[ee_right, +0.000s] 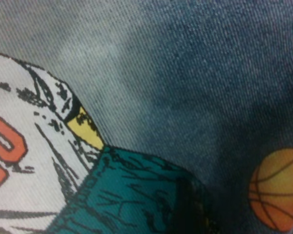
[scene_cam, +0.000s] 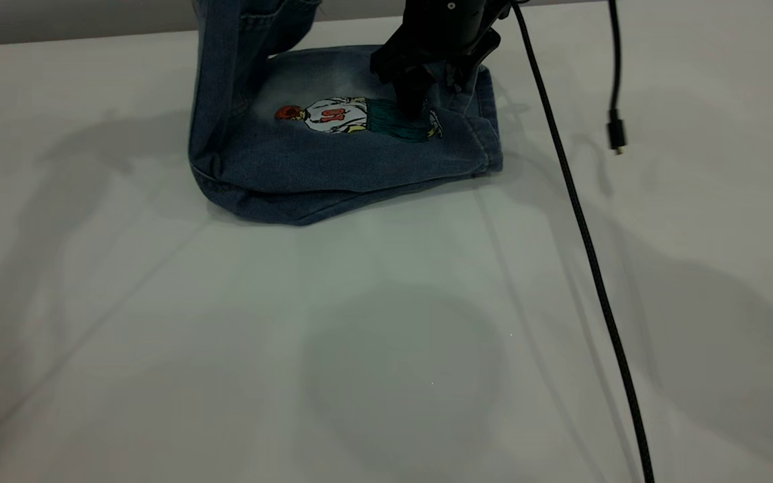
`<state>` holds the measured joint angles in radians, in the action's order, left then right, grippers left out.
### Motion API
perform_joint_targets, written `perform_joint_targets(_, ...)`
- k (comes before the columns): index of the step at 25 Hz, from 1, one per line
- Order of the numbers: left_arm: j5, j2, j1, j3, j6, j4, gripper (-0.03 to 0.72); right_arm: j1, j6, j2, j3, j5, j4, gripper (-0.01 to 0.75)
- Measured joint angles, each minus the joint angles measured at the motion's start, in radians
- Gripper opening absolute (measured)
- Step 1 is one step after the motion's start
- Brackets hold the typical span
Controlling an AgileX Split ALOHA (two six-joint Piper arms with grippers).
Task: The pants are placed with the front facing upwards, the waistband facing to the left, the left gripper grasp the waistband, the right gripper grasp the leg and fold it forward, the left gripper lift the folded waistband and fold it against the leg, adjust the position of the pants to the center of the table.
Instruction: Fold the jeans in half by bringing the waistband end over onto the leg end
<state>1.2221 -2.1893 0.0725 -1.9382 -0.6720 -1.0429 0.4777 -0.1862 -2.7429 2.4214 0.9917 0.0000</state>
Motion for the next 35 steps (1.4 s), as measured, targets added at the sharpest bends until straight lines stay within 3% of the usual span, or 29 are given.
perform_joint_targets(10,0.000,0.000,0.010,0.000,0.001,-0.002,0.066,-0.010,0.001,0.001,0.162,0.118,-0.105,0.459)
perform_joint_targets(19,-0.002,-0.001,0.025,0.000,0.004,0.015,0.066,-0.131,0.029,0.017,0.241,0.139,-0.107,0.459)
perform_joint_targets(28,-0.010,-0.003,0.162,0.000,0.005,0.136,0.066,-0.279,0.107,0.047,0.241,0.157,-0.053,0.459)
perform_joint_targets(35,-0.180,-0.035,0.285,0.000,0.005,0.256,0.066,-0.290,0.105,0.047,0.241,0.158,-0.048,0.459)
